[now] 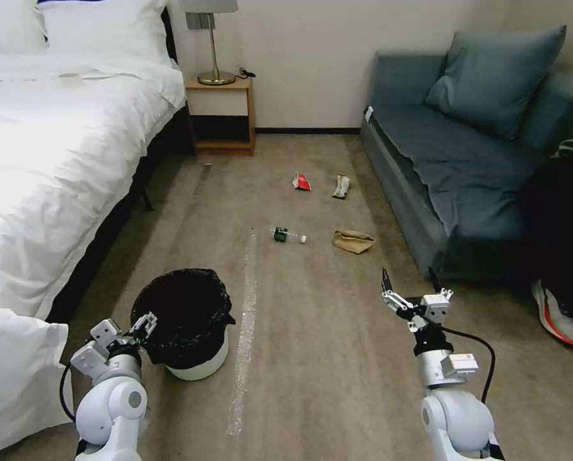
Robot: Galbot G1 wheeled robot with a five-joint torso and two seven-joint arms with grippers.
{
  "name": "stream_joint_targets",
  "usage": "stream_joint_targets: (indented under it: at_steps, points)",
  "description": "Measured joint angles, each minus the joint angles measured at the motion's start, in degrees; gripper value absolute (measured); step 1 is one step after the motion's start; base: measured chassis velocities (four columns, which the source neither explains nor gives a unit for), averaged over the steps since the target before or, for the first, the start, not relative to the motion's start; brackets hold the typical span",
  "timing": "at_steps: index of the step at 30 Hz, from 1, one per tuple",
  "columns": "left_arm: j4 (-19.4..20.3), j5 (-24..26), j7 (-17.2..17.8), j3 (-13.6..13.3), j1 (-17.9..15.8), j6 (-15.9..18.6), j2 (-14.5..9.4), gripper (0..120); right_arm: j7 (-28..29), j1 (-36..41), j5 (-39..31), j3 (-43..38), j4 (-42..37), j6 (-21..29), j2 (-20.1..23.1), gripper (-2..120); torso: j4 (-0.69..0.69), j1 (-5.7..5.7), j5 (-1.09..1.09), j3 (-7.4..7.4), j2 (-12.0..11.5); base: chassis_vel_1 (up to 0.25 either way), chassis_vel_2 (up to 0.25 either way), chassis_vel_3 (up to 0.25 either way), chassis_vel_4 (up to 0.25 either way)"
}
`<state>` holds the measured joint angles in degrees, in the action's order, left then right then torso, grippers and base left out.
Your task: Pick up the trash bin, then pick up the garbage on the floor and place it into the trash bin.
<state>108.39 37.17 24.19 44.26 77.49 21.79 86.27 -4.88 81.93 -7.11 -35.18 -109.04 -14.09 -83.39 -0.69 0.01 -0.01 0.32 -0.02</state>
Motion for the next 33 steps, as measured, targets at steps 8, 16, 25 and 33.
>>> stream_joint_targets:
  at_steps: [8,16,25,33]
  points:
    - [-2.03,2.48,-0.05,-0.34,-1.70,-0.15,0.04,99,-0.37,0.18,0.03,0.27,0.16,-0.32,-0.23,100,0.00,0.00,0.01,0.00,0.00,0.000,0.000,0.000,0.000]
    - [-5.17,4.62,-0.30,-0.82,-3.80,0.60,0.07,88,-0.86,0.66,-0.12,0.18,0.05,-1.12,-0.33,100,0.00,0.00,0.03,0.00,0.00,0.000,0.000,0.000,0.000]
    - [-7.93,4.33,-0.56,-0.58,-4.72,0.48,0.03,54,-1.71,0.45,-0.59,0.03,0.12,-1.66,0.05,100,0.03,-0.01,0.08,-0.02,0.01,0.000,0.000,0.000,0.000]
    - [-8.07,4.25,-0.86,-0.68,-4.61,0.47,0.05,28,-1.85,-0.12,-0.83,0.19,0.81,-1.67,0.15,100,0.02,-0.01,0.04,-0.01,0.01,0.000,0.000,0.000,0.000]
